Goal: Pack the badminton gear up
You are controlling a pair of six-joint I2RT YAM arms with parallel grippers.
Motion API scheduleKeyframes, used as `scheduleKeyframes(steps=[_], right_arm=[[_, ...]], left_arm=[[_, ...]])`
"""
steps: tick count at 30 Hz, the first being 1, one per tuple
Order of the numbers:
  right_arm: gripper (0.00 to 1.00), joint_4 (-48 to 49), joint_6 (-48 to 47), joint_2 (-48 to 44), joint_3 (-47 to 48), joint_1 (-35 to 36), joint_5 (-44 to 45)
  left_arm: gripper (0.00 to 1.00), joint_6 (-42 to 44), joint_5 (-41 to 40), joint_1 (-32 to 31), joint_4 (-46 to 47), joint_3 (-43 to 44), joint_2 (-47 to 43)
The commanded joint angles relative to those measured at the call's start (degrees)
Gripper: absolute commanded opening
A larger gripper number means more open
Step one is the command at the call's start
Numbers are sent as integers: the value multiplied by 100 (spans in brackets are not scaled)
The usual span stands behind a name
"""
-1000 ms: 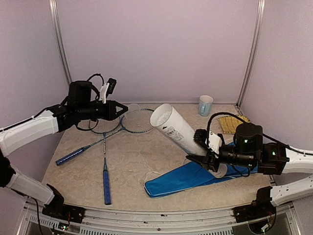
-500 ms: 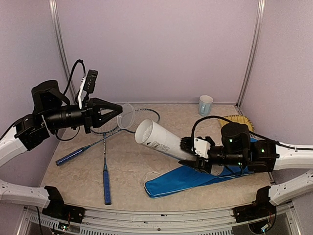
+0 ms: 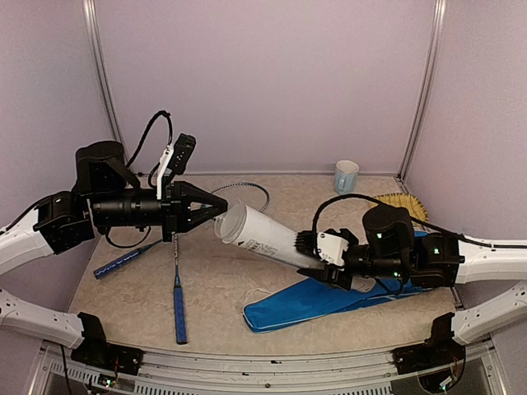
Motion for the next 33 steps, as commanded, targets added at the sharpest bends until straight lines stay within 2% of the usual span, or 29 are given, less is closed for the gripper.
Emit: scheduleKeyframes(steps=[1, 10, 19, 33], right_arm=[[45, 166, 93, 3, 211, 60, 222], [45, 197, 179, -54, 177, 60, 281], [44, 225, 271, -78, 150, 60, 367], [44, 324, 351, -30, 183, 59, 346]], left_arm=[[0, 147, -357, -91, -111, 217, 6], [0, 190, -768, -221, -230, 300, 66], [0, 265, -826, -354, -221, 297, 88], [0, 335, -1790, -804, -187, 353, 353]])
